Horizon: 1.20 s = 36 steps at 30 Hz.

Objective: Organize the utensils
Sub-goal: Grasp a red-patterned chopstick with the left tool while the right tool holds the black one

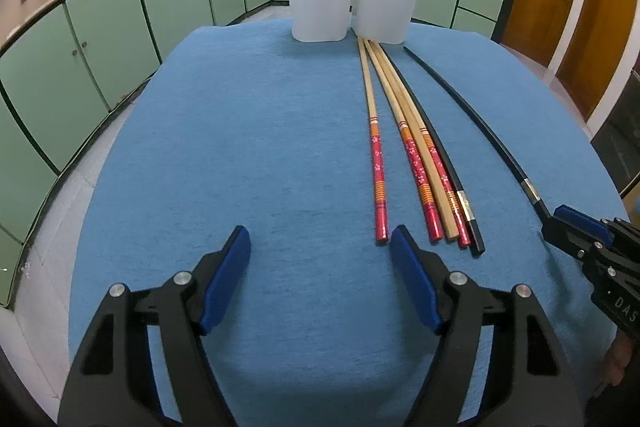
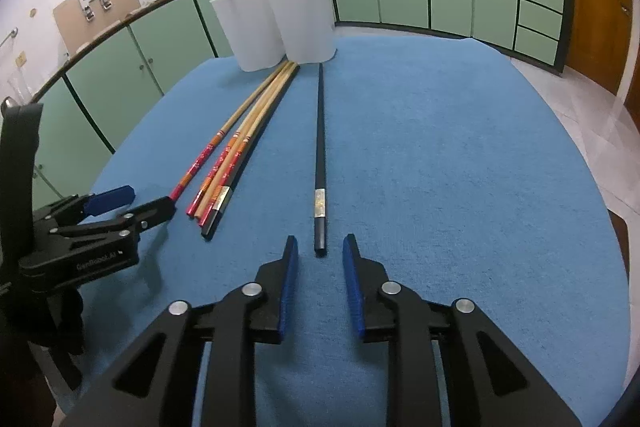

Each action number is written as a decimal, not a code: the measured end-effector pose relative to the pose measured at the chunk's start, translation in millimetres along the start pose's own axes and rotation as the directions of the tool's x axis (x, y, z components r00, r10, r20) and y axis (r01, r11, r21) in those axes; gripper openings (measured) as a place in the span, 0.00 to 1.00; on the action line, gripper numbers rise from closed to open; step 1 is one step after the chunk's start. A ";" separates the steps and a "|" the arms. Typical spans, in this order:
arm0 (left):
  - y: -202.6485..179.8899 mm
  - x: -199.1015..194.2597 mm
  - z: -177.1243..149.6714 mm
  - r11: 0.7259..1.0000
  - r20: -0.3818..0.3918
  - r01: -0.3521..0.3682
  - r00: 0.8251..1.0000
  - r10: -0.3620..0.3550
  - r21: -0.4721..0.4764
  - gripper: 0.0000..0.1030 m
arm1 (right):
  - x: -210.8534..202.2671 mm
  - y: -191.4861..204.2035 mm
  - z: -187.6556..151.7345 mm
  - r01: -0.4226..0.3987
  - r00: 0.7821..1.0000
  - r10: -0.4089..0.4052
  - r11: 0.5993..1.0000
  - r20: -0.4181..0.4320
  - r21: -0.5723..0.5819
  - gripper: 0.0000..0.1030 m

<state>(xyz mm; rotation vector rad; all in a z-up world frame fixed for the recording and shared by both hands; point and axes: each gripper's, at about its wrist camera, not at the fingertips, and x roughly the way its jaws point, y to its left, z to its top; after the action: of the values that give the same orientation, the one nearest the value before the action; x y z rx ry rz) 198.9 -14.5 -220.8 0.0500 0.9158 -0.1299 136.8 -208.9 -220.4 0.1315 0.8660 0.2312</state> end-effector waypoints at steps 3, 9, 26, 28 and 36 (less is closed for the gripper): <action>-1.1 1.3 0.6 1.000 0.005 0.011 1.000 -0.011 0.004 0.61 | 1.6 2.4 1.8 0.014 1.000 -0.014 1.000 -0.002 -0.007 0.22; -11.3 3.6 2.6 0.999 0.016 0.025 1.000 -0.025 0.021 0.47 | 7.5 8.4 6.2 0.045 0.999 -0.045 0.998 -0.003 -0.031 0.21; -23.1 -12.3 2.7 0.997 0.035 0.028 0.999 -0.031 0.071 0.05 | -4.5 10.8 10.7 0.046 0.999 -0.045 0.997 0.021 -0.064 0.06; -18.1 -24.5 5.7 0.997 0.056 0.036 0.998 -0.040 0.066 0.05 | -13.5 8.0 15.4 0.038 0.999 -0.036 0.998 0.036 -0.055 0.06; -13.2 -87.4 29.2 0.994 0.175 0.048 0.982 -0.065 0.099 0.05 | -55.1 4.0 44.9 0.025 0.991 -0.017 0.998 0.134 -0.054 0.06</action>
<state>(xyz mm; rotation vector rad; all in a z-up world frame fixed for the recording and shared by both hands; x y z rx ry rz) 167.5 -22.6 -133.5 0.0980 0.7320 -0.2271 136.2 -220.0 -150.1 0.0845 0.7265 0.2239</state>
